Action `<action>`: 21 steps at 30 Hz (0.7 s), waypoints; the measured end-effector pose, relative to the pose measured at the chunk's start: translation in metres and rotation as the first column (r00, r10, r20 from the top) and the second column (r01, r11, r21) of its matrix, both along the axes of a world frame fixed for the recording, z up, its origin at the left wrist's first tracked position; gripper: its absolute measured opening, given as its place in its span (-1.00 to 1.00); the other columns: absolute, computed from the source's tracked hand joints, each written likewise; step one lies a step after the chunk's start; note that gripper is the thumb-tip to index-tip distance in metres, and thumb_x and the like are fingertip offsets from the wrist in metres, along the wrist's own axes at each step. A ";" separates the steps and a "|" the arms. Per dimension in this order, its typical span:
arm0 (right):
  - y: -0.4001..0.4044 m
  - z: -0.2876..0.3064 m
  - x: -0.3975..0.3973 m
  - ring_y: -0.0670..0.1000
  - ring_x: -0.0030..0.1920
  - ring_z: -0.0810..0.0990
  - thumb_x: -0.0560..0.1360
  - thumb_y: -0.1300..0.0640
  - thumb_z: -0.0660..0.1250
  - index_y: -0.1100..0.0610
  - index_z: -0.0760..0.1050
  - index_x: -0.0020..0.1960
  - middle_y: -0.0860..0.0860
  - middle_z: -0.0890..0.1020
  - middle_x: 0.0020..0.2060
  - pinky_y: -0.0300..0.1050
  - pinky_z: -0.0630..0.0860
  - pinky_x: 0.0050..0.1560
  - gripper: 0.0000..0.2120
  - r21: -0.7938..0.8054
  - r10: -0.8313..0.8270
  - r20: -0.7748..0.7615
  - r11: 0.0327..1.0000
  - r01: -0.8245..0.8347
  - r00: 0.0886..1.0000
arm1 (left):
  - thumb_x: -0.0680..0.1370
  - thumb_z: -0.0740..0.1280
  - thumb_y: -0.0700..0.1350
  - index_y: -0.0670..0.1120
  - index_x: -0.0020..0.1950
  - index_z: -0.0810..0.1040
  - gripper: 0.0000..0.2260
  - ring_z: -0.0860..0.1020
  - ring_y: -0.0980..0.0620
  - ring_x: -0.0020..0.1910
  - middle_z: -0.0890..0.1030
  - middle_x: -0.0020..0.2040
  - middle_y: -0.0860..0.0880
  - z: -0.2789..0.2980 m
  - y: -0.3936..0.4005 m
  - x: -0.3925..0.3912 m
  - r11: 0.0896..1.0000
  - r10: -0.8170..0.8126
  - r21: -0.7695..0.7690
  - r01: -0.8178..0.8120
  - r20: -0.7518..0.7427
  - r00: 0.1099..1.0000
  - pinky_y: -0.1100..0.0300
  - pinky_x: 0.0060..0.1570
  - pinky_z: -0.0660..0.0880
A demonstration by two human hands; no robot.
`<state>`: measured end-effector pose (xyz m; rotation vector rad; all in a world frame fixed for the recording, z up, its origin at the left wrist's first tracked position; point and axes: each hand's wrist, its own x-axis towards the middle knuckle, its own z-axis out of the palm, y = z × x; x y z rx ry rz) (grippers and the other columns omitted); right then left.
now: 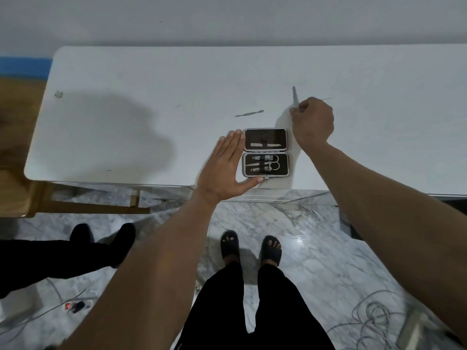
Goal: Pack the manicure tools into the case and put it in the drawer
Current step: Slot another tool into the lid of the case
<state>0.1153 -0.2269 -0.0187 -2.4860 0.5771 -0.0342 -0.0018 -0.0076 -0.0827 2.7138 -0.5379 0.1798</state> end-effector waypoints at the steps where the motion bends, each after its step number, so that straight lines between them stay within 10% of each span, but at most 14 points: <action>1: 0.001 0.000 0.001 0.07 0.03 0.62 0.50 0.00 0.37 0.04 0.61 0.03 -0.01 0.68 -0.02 -0.12 0.47 -0.13 -0.84 0.006 -0.014 0.000 1.000 0.014 1.000 | 0.56 0.30 0.43 -0.31 0.66 0.19 -0.02 0.14 -0.17 0.70 0.21 0.68 -0.24 0.000 0.000 0.000 1.000 -0.001 -0.001 0.001 -0.003 1.000 -0.13 0.68 0.10; 8: 0.000 0.008 -0.006 0.00 -0.04 0.63 0.46 0.06 0.38 0.00 0.64 -0.06 -0.07 0.69 -0.09 -0.18 0.44 -0.19 -0.90 0.081 -0.043 0.025 0.996 0.041 0.999 | 0.56 0.28 0.44 -0.30 0.66 0.18 -0.01 0.14 -0.17 0.70 0.21 0.68 -0.24 0.000 0.000 0.001 1.000 -0.004 0.000 0.004 -0.007 1.000 -0.13 0.68 0.10; 21: -0.037 0.030 -0.058 0.03 0.04 0.51 0.48 0.02 0.39 -0.04 0.68 -0.07 -0.08 0.69 -0.15 -0.05 0.47 -0.10 -0.90 -0.024 0.386 0.088 0.922 -0.386 0.918 | 0.56 0.24 0.45 -0.29 0.67 0.16 -0.02 0.13 -0.16 0.70 0.20 0.69 -0.23 0.002 0.000 -0.001 1.000 -0.009 0.002 0.009 -0.017 1.000 -0.14 0.68 0.10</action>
